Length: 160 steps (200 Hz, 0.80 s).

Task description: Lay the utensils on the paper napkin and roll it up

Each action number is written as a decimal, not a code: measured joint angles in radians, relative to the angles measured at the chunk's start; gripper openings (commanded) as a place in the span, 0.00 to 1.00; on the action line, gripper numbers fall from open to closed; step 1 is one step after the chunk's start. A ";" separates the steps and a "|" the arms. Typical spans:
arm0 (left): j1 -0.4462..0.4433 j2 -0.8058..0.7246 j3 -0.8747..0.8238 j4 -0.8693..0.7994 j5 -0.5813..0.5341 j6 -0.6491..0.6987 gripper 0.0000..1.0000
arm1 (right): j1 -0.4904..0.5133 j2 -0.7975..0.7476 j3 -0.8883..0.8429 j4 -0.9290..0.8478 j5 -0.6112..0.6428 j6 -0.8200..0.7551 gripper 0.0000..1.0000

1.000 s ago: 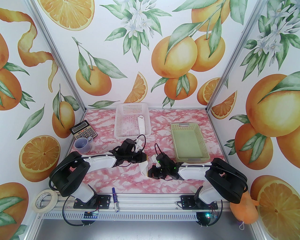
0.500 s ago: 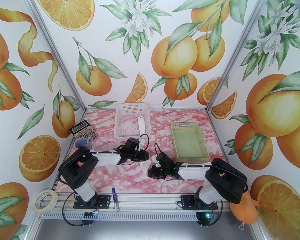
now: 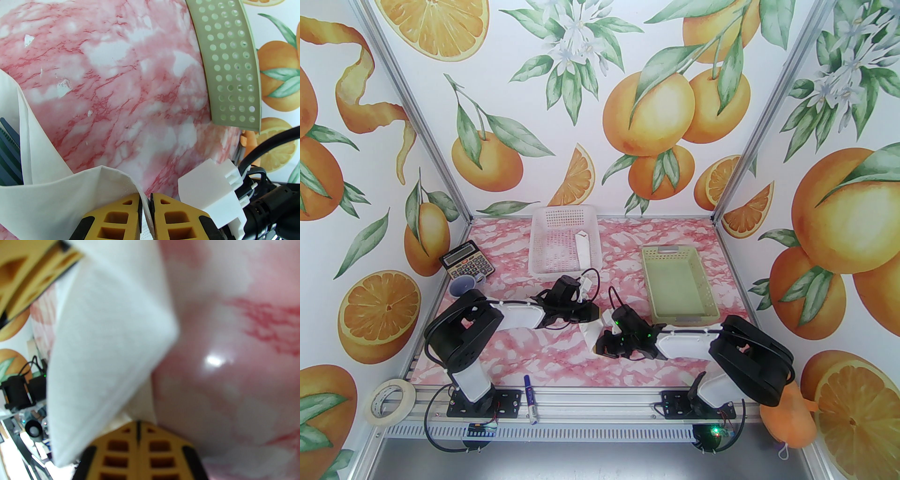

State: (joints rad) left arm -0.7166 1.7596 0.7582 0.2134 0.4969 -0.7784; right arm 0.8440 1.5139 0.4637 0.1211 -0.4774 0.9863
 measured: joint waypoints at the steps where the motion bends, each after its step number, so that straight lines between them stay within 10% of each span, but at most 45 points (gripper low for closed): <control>1: 0.000 0.000 0.000 0.000 0.000 0.000 0.16 | 0.000 0.000 0.000 0.000 0.000 0.000 0.00; 99: -0.005 0.043 0.005 0.050 0.002 0.000 0.15 | 0.000 0.005 0.006 -0.004 -0.002 -0.005 0.00; 160: -0.005 0.055 0.004 0.068 0.000 0.000 0.14 | 0.000 -0.078 0.006 -0.091 0.044 -0.010 0.26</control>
State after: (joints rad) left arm -0.7219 1.8141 0.7624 0.2817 0.4965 -0.7784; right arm 0.8440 1.4357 0.4694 0.0303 -0.4332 0.9764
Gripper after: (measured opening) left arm 0.147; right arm 0.221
